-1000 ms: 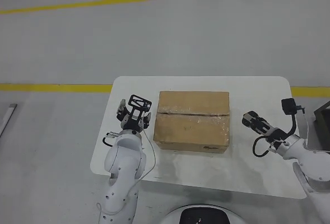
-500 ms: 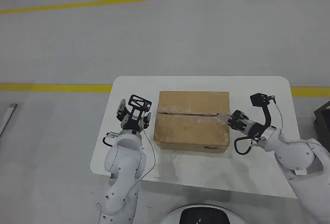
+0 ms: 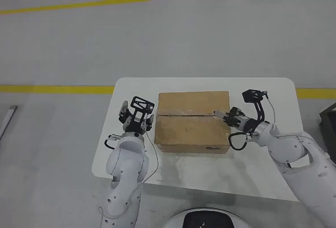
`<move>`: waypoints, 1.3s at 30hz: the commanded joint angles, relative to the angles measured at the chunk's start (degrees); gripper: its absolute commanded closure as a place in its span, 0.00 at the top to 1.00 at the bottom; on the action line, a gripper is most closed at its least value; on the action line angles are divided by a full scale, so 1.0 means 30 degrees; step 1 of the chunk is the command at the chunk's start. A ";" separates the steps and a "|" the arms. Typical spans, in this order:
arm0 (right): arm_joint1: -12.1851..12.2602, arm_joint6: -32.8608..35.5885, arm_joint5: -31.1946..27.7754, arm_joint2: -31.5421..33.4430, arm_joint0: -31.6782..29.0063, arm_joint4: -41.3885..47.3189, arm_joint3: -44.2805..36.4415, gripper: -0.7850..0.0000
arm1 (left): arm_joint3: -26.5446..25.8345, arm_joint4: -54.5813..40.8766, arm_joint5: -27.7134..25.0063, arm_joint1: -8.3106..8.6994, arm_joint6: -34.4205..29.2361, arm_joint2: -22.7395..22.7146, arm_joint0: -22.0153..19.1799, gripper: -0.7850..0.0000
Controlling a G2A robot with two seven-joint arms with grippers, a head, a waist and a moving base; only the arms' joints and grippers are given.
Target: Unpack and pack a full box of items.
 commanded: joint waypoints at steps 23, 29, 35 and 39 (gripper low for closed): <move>0.0277 -0.2357 -0.2153 0.3540 -0.4055 0.3729 -0.1552 0.22 | 0.0206 -0.3426 -0.1335 -0.0217 0.2108 0.1706 -0.1903 0.00; 0.0275 -0.3034 -0.2661 0.3784 -0.4934 0.3957 -0.1732 0.00 | 0.2081 -0.2995 -0.1791 -0.0321 0.2895 0.3210 -0.2782 0.00; 0.0273 -0.3184 -0.2876 0.3821 -0.5307 0.4101 -0.1681 0.00 | 0.3646 -0.2428 -0.2019 -0.0317 0.3266 0.3692 -0.3164 0.00; 0.0265 -0.3171 -0.2905 0.3756 -0.5316 0.4177 -0.1490 0.00 | 0.4347 -0.2177 -0.2442 -0.0278 0.3283 0.3820 -0.3243 0.00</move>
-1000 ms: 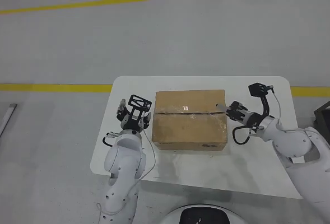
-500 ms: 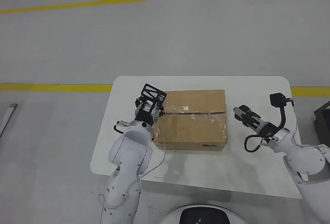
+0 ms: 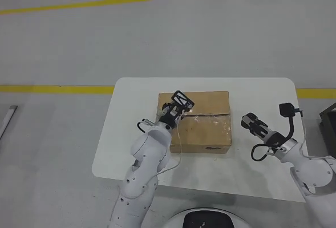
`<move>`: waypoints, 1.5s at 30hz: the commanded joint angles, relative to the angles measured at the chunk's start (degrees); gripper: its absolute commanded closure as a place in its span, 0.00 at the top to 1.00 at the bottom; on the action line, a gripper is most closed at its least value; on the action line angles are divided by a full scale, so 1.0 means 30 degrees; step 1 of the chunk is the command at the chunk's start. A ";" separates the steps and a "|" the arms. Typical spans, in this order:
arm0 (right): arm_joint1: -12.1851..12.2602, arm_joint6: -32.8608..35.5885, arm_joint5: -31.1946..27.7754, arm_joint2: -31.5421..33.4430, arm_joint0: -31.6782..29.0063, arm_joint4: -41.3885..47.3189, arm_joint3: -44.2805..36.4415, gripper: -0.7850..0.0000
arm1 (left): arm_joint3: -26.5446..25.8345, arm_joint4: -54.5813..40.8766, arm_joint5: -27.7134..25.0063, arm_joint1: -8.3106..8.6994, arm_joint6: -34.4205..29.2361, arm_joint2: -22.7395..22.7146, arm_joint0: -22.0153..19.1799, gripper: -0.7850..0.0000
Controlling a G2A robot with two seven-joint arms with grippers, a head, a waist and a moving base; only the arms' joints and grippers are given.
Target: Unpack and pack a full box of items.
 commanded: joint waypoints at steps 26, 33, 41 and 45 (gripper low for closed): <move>-0.0005 0.0224 -0.0439 -0.0141 0.0345 0.0384 0.0724 0.02 | 0.2866 -0.0315 -0.0019 0.0017 -0.0248 0.0232 -0.0700 0.13; 0.0012 0.0184 -0.0481 0.0021 0.0238 0.0507 0.0519 0.00 | 0.1254 -0.0743 0.0278 0.0073 -0.0349 -0.0217 -0.0543 1.00; 0.0006 0.0026 -0.0608 -0.0045 0.0144 0.0453 0.0393 0.00 | -0.1569 -0.1026 0.0291 0.0303 -0.0933 -0.1360 0.0570 1.00; -0.0002 0.0000 -0.0660 -0.0141 0.0169 0.0411 0.0392 0.00 | -0.1775 -0.0848 -0.0054 0.0423 -0.0820 -0.1539 0.1217 0.40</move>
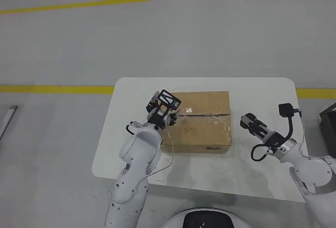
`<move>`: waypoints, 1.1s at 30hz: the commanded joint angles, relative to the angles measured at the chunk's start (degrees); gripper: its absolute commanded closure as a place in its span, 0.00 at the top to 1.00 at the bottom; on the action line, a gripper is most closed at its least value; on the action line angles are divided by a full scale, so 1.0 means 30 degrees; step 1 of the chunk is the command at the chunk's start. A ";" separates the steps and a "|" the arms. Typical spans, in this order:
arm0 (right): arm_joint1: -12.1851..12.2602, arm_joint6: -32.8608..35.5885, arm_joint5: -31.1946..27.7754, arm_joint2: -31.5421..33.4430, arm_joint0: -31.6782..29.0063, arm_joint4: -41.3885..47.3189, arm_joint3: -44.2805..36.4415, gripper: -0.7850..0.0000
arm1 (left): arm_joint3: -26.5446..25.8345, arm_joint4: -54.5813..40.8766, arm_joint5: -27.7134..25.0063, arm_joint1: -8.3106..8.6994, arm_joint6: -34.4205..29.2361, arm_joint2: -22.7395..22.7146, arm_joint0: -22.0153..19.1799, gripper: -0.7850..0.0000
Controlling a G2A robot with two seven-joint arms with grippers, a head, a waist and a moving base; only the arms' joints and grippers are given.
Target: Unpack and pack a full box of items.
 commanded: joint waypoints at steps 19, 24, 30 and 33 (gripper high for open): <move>-0.0032 -0.0106 -0.0022 -0.0294 -0.0139 -0.0029 0.0105 0.00 | 0.3159 0.1034 0.0610 0.0068 0.2286 0.0845 -0.0759 0.00; -0.0049 -0.0034 0.0024 -0.0467 0.0063 -0.0069 0.0250 0.00 | 0.4198 0.1371 0.0623 0.0115 0.2374 0.0867 -0.0897 0.00; -0.0052 0.0065 0.0020 -0.0506 0.0274 -0.0019 0.0367 0.00 | 0.4619 0.1291 0.0696 0.0135 0.2428 0.0855 -0.1005 0.00; -0.0050 0.0084 0.0002 -0.0494 0.0320 -0.0006 0.0370 0.00 | 0.4633 0.1277 0.0688 0.0140 0.2441 0.0902 -0.1031 0.00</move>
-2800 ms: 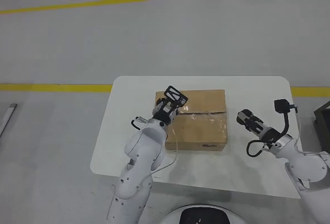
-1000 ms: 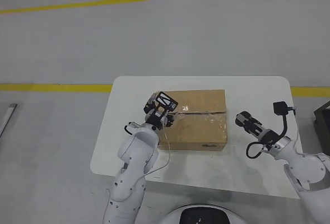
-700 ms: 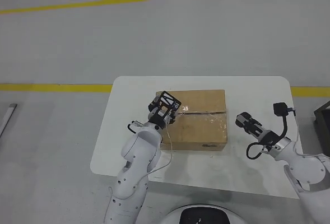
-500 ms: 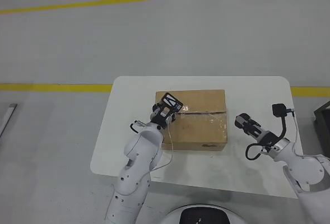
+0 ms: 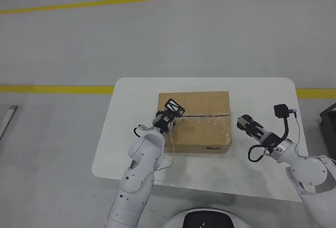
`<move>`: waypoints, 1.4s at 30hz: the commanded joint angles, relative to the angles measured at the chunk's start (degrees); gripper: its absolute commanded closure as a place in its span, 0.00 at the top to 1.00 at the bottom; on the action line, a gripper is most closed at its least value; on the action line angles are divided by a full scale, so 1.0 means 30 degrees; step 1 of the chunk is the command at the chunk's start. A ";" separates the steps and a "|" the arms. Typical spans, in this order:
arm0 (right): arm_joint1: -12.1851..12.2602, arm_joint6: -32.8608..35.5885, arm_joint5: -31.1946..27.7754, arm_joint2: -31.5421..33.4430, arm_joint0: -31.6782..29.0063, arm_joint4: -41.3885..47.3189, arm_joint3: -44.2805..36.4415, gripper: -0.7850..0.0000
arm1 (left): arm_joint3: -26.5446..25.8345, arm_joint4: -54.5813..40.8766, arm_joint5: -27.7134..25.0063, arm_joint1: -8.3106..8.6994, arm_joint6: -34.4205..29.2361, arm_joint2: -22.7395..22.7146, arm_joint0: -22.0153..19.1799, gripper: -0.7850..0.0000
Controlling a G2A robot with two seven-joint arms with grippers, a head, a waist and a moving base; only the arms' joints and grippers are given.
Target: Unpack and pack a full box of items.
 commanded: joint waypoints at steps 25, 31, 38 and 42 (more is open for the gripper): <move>-0.1427 -0.2830 0.0500 -0.8125 0.6390 -0.4896 0.2231 0.00 | -0.6985 -0.0219 0.2855 0.0449 -0.2544 -0.3346 0.3454 1.00; -0.2554 -0.5043 0.2067 -1.1518 0.8930 -0.6760 0.4531 0.00 | -0.7262 0.0310 0.4088 0.0511 -0.3413 -0.4194 0.3963 1.00; -0.3818 -0.6067 0.3509 -1.4021 1.1034 -0.7676 0.7498 0.00 | -0.7085 0.0465 0.4600 0.0527 -0.4064 -0.4622 0.3878 1.00; -0.4286 -0.6586 0.4046 -1.4447 1.1561 -0.7839 0.8603 0.00 | -0.7042 0.0459 0.4485 0.0536 -0.4009 -0.4600 0.3767 1.00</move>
